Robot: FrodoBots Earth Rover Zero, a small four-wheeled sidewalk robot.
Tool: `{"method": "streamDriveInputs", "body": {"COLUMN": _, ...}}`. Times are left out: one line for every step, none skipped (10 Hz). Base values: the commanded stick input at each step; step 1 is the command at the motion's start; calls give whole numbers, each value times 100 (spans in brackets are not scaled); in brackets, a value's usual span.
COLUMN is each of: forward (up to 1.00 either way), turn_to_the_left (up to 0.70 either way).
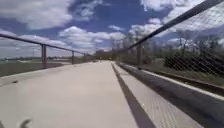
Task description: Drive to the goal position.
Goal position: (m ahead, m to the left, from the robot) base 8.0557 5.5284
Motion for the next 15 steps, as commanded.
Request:
{"method": "streamDriveInputs", "body": {"forward": 100, "turn_to_the_left": 0}}
{"method": "streamDriveInputs", "body": {"forward": 100, "turn_to_the_left": 0}}
{"method": "streamDriveInputs", "body": {"forward": 100, "turn_to_the_left": 0}}
{"method": "streamDriveInputs", "body": {"forward": 100, "turn_to_the_left": 0}}
{"method": "streamDriveInputs", "body": {"forward": 100, "turn_to_the_left": 0}}
{"method": "streamDriveInputs", "body": {"forward": 100, "turn_to_the_left": 0}}
{"method": "streamDriveInputs", "body": {"forward": 100, "turn_to_the_left": 0}}
{"method": "streamDriveInputs", "body": {"forward": 100, "turn_to_the_left": 0}}
{"method": "streamDriveInputs", "body": {"forward": 100, "turn_to_the_left": 0}}
{"method": "streamDriveInputs", "body": {"forward": 100, "turn_to_the_left": 0}}
{"method": "streamDriveInputs", "body": {"forward": 100, "turn_to_the_left": 0}}
{"method": "streamDriveInputs", "body": {"forward": 100, "turn_to_the_left": 0}}
{"method": "streamDriveInputs", "body": {"forward": 100, "turn_to_the_left": 0}}
{"method": "streamDriveInputs", "body": {"forward": 100, "turn_to_the_left": 0}}
{"method": "streamDriveInputs", "body": {"forward": 100, "turn_to_the_left": 0}}
